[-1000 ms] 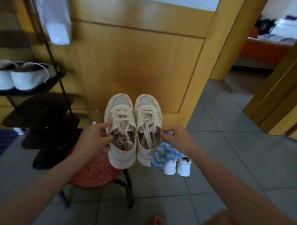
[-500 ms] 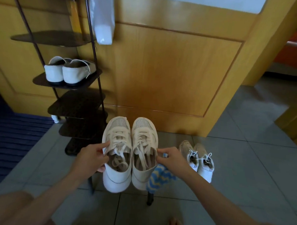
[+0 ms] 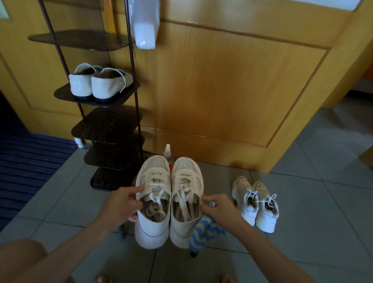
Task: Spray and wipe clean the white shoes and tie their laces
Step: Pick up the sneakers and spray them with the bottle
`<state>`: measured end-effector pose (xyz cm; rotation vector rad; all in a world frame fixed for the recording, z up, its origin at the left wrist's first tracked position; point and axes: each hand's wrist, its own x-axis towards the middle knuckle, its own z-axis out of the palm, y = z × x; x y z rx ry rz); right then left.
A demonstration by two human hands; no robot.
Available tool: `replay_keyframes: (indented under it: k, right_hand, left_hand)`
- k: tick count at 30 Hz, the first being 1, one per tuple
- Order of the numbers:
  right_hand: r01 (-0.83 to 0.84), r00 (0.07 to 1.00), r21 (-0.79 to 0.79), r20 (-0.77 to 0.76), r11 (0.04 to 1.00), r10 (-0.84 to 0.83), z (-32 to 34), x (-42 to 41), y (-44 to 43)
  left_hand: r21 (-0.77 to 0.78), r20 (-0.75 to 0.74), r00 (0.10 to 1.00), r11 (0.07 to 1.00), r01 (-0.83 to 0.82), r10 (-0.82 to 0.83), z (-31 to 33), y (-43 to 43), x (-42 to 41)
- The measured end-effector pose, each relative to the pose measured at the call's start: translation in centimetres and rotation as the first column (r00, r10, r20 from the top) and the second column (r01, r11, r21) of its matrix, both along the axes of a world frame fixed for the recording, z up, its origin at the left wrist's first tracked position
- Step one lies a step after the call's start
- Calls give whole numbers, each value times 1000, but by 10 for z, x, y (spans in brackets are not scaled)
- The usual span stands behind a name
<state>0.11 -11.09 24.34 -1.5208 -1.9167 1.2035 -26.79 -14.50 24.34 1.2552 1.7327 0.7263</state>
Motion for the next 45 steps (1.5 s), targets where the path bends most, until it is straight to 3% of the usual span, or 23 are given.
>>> replay_keyframes:
  k: [18, 25, 40, 45]
  right_hand:
    - [-40, 997, -73, -72, 997, 34, -23, 2, 25]
    - [-62, 994, -72, -100, 995, 55, -26, -3, 29]
    - [-68, 975, -142, -222, 988, 35, -25, -1, 27]
    - [-51, 976, -155, -217, 987, 16, -23, -5, 29]
  left_hand:
    - [-81, 56, 997, 995, 62, -58, -11, 21, -19]
    - [-69, -6, 990, 987, 143, -144, -3, 25, -24]
    - [-89, 77, 992, 991, 104, -97, 2, 25, -27]
    - [-84, 41, 993, 990, 115, -112, 2, 28, -29]
